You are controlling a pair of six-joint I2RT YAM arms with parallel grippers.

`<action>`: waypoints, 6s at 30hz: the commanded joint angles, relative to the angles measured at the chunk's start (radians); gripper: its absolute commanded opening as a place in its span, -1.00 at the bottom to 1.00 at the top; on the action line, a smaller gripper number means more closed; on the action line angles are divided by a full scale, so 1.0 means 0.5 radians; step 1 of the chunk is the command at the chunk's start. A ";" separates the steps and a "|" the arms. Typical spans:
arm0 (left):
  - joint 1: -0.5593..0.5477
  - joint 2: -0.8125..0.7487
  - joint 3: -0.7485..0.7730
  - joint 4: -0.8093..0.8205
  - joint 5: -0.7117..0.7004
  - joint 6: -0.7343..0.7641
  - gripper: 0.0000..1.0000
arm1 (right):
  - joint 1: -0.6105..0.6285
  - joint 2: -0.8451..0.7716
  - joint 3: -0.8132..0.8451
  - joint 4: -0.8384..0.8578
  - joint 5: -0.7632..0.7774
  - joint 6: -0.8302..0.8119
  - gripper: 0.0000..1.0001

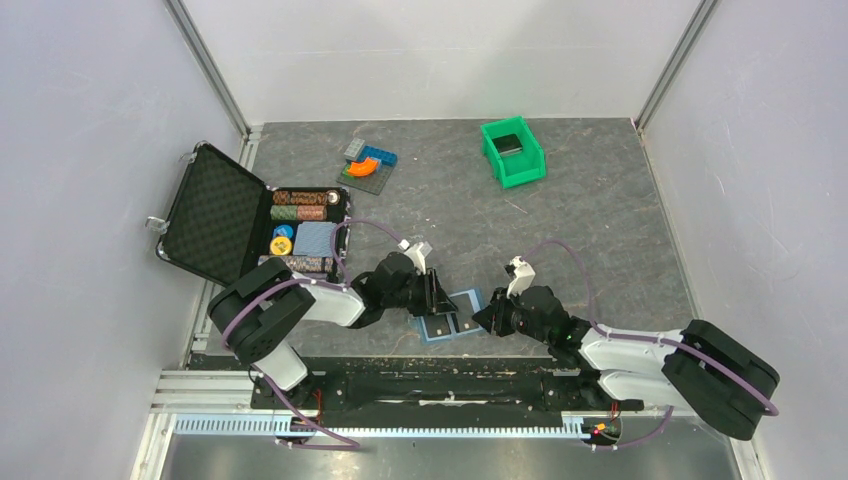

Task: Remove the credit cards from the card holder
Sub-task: Remove the credit card from the card holder, then place the credit card in the storage box.

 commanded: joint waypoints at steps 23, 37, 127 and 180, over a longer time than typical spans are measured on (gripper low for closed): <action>-0.004 -0.383 0.078 -0.646 -0.202 -0.067 -0.95 | -0.004 -0.002 -0.011 -0.267 0.135 0.009 -0.62; 0.057 -0.959 0.042 -1.143 -0.323 0.062 -0.95 | -0.004 -0.319 0.107 -0.459 0.086 -0.131 -0.55; 0.057 -1.745 0.510 -2.037 -0.113 1.029 1.00 | -0.321 -0.390 1.058 -1.099 -0.809 -0.747 -1.00; 0.060 -2.028 0.479 -2.251 -0.665 1.107 1.00 | -1.486 2.343 3.345 -0.547 -0.323 -0.600 -1.00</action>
